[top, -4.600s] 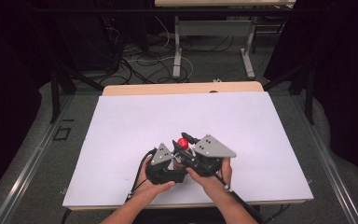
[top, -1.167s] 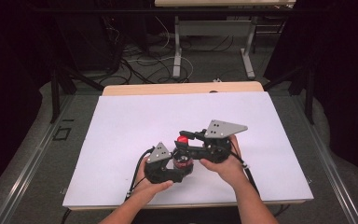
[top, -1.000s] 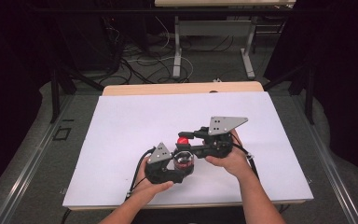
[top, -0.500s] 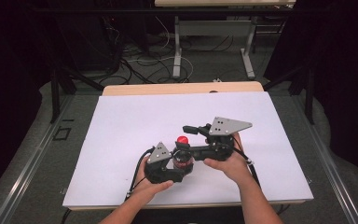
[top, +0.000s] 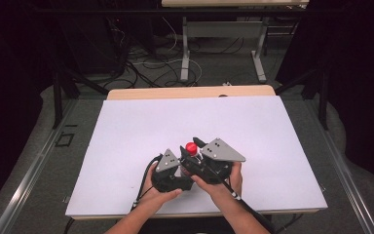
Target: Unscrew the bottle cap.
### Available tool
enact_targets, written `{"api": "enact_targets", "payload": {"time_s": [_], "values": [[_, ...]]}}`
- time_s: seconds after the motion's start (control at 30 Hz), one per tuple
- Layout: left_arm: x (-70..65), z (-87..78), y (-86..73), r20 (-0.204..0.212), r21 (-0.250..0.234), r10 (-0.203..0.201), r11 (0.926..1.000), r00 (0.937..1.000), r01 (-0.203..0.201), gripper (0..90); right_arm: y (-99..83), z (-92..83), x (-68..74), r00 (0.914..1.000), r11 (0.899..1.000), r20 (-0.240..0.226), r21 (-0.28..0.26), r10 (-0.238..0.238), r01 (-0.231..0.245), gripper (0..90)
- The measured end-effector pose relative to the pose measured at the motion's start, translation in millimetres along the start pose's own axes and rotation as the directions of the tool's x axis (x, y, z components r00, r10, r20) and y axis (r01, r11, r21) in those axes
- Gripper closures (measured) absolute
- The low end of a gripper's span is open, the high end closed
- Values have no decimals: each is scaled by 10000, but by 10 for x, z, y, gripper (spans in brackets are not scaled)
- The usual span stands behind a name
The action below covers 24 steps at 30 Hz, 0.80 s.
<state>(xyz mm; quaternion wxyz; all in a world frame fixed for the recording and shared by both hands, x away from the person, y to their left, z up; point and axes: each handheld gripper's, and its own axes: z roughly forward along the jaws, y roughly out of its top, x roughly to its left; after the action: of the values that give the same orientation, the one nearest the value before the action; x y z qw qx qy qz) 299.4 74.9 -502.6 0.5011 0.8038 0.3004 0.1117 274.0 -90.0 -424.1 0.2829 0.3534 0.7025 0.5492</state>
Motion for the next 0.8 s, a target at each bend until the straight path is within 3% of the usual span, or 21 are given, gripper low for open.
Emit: {"api": "enact_targets", "payload": {"time_s": [0.13, 0.23, 0.3, 0.37, 0.4, 0.43, 0.47, 0.5, 0.53, 0.57, 0.6, 0.63, 0.67, 0.73, 0.8], "values": [[-6, 11, -4, -138, 21, 30, 10000, 9999, -30, 295, -11, -4, 34, 9993, 9999, 370, -118, -52, 57, 600], [-16, 14, -7, -129, 59, 6, 10000, 9999, -5, 295, -22, -13, 20, 9997, 9999, 224, -85, -109, 111, 607], [-8, 10, -4, -81, 64, 92, 9999, 9999, -92, 295, -22, -20, -29, 9999, 10000, -150, -85, -31, 29, 609], [-5, 8, -5, 59, 29, 14, 10000, 10000, -14, 295, -19, -19, -107, 9963, 9998, -843, -92, -159, 152, 611], [6, 7, -7, 129, -49, 87, 10000, 9999, -86, 295, -7, -8, -161, 9904, 9999, -1370, -67, -158, 150, 612], [15, 0, -6, 280, -65, 69, 10000, 9996, -67, 294, 9, 15, -221, 9750, 9989, -2169, -149, -473, 452, 611], [14, -2, -3, 345, -85, 59, 9999, 9994, -56, 295, 24, 27, -276, 9617, 9973, -2642, -172, -727, 707, 612], [10, -6, 2, 315, -103, 234, 9997, 9992, -231, 295, 42, 46, -344, 9421, 9968, -3259, -159, -792, 783, 612], [6, -9, 6, 477, -124, 150, 9998, 9987, -144, 295, 60, 61, -407, 9134, 9937, -3919, -248, -1099, 1090, 612], [7, -10, 11, 544, -173, 238, 9996, 9982, -229, 294, 71, 70, -469, 8932, 9928, -4344, -261, -1164, 1167, 612], [-12, -13, 12, 611, -148, 282, 9995, 9977, -273, 295, 81, 88, -534, 8666, 9933, -4864, -279, -1117, 1124, 612], [-12, -13, 14, 695, -154, 284, 9995, 9972, -274, 295, 89, 104, -586, 8305, 9891, -5385, -454, -1425, 1402, 612], [-10, -10, 12, 837, -161, 205, 9997, 9963, -192, 294, 92, 118, -632, 8070, 9895, -5744, -436, -1375, 1375, 613], [-8, -3, 13, 823, -142, 299, 9995, 9962, -288, 295, 100, 142, -703, 7748, 9873, -6147, -465, -1480, 1518, 613], [-8, 2, 9, 893, -124, 288, 9995, 9956, -278, 295, 101, 154, -740, 7670, 9877, -6256, -397, -1427, 1514, 613]]}}
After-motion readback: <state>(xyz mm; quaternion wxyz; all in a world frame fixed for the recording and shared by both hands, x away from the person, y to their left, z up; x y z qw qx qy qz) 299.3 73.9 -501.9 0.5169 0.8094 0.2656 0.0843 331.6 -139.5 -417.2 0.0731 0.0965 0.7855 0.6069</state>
